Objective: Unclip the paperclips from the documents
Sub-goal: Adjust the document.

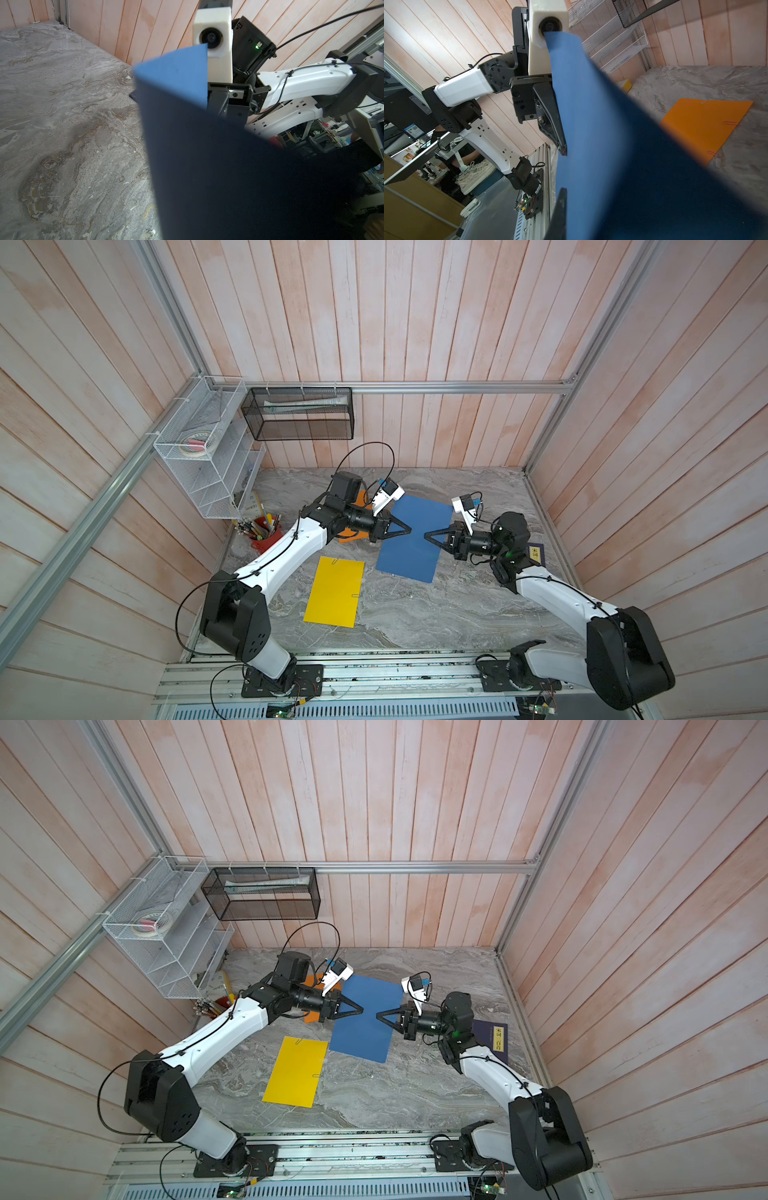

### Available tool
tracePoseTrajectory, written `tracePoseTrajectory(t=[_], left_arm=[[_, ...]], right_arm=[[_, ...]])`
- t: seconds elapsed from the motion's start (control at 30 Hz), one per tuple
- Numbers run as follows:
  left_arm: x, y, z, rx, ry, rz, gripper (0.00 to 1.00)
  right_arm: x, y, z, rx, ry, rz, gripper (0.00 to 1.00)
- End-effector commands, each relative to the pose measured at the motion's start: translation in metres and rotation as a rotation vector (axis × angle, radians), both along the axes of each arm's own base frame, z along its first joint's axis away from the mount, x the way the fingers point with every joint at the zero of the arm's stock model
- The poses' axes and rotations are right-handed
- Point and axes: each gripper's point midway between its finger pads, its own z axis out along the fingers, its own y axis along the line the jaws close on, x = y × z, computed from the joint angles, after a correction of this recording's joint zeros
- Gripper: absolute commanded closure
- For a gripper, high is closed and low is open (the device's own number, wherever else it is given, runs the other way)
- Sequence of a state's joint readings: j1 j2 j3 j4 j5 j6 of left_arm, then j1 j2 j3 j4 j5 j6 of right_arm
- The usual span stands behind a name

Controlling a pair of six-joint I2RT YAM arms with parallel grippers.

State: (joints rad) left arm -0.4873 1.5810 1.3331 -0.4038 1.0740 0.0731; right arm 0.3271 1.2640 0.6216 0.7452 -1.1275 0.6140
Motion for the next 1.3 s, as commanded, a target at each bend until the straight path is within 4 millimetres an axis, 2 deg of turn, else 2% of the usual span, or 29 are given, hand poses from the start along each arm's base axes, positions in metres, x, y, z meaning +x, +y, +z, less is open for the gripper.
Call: tracePoseTrajectory(t=[0.0, 0.13, 0.23, 0.37, 0.73, 0.8, 1.03, 1.1, 1.2, 1.27], left_arm=[[0.001, -0.004, 0.012, -0.024, -0.023, -0.016, 0.98], [0.000, -0.002, 0.010, -0.022, 0.002, -0.019, 0.78], [-0.005, 0.000, 0.007, -0.036, 0.024, -0.031, 0.74], [-0.009, 0.001, 0.005, -0.048, 0.046, -0.041, 0.73], [-0.011, -0.001, -0.005, -0.047, 0.079, -0.054, 0.73], [-0.011, -0.001, -0.003, -0.055, 0.079, -0.058, 0.77], [-0.010, -0.002, 0.000, -0.062, 0.075, -0.049, 0.97], [-0.009, -0.002, 0.002, -0.064, 0.064, -0.041, 1.00], [-0.008, 0.000, 0.005, -0.068, 0.055, -0.031, 1.00], [-0.007, 0.001, 0.007, -0.071, 0.049, -0.025, 1.00]], right_arm=[[-0.004, 0.002, 0.004, 0.012, -0.025, 0.024, 1.00], [0.001, -0.004, 0.010, 0.024, -0.040, 0.000, 1.00], [0.007, -0.009, 0.014, 0.034, -0.042, -0.017, 1.00], [0.006, -0.013, 0.020, 0.034, -0.055, -0.001, 1.00], [0.010, -0.012, 0.030, 0.035, -0.071, 0.015, 1.00], [0.011, -0.012, 0.032, 0.036, -0.070, 0.018, 1.00], [0.013, -0.011, 0.032, 0.031, -0.063, 0.021, 1.00], [0.013, -0.010, 0.030, 0.021, -0.056, 0.022, 0.92], [0.012, -0.010, 0.022, 0.003, -0.036, 0.023, 0.72], [0.009, -0.011, 0.016, -0.009, -0.022, 0.025, 0.65]])
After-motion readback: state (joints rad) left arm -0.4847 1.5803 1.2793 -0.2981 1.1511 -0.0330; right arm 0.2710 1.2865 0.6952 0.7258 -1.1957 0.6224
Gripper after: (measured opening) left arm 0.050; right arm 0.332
